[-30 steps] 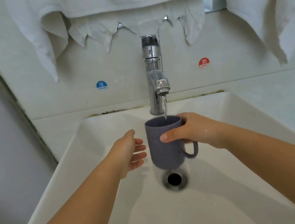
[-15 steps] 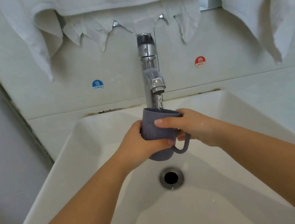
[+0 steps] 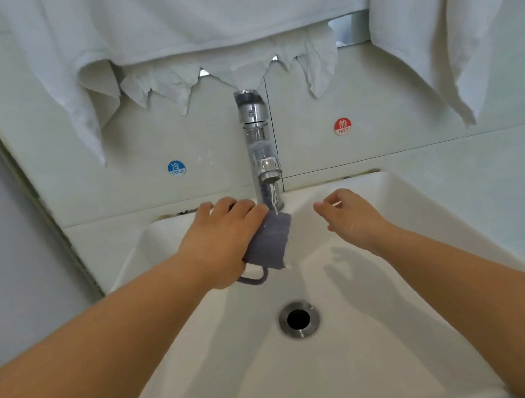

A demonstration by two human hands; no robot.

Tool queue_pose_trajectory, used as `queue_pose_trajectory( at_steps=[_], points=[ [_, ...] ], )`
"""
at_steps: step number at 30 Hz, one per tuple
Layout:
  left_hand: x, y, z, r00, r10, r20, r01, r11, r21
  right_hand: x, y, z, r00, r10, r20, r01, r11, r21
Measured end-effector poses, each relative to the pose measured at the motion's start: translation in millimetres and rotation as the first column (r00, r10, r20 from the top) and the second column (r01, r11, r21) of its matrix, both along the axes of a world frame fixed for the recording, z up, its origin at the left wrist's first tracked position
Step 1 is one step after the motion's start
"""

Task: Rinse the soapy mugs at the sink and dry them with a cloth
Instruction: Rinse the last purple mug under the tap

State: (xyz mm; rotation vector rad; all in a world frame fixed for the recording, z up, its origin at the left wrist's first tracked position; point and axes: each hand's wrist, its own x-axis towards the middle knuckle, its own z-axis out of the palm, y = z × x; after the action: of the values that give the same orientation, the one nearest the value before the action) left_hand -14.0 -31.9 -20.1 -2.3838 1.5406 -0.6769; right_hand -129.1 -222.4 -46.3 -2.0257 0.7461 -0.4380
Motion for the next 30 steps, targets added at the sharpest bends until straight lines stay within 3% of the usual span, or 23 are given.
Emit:
queue_pose_trajectory(
  at_steps=[3, 7, 13, 18, 25, 30],
  points=[
    [9.8, 8.0, 9.9, 0.962, -0.119, 0.246, 0.092, 0.989, 0.117, 0.2, 7.8, 15.5, 0.997, 0.018, 0.077, -0.003, 0.983, -0.182],
    [18.3, 16.4, 21.6, 0.890, -0.289, 0.353, 0.239, 0.954, 0.179, 3.9, 25.6, 57.2, 0.972, 0.092, 0.214, 0.003, 0.913, -0.408],
    [17.6, 21.1, 21.6, 0.815, -0.363, 0.452, 0.222, 0.916, 0.335, 16.7, 52.4, 112.3, 0.942, 0.258, 0.214, -0.081, 0.795, -0.601],
    [16.5, 26.1, 32.0, 0.761, -0.393, 0.516, 0.207, 0.901, 0.381, 18.5, 60.5, 123.5, 0.954, 0.214, 0.211, -0.036, 0.778, -0.627],
    [8.2, 28.0, 32.9, 0.737, -0.461, 0.495, 0.308, 0.880, 0.360, -5.2, 64.1, 108.8, 0.955, 0.260, 0.145, -0.128, 0.800, -0.586],
    [11.0, 33.6, 31.8, 0.712, -0.478, 0.515, 0.328, 0.874, 0.358, -24.4, 54.4, 83.8, 0.993, 0.115, 0.038, -0.084, 0.880, -0.467]
  ],
)
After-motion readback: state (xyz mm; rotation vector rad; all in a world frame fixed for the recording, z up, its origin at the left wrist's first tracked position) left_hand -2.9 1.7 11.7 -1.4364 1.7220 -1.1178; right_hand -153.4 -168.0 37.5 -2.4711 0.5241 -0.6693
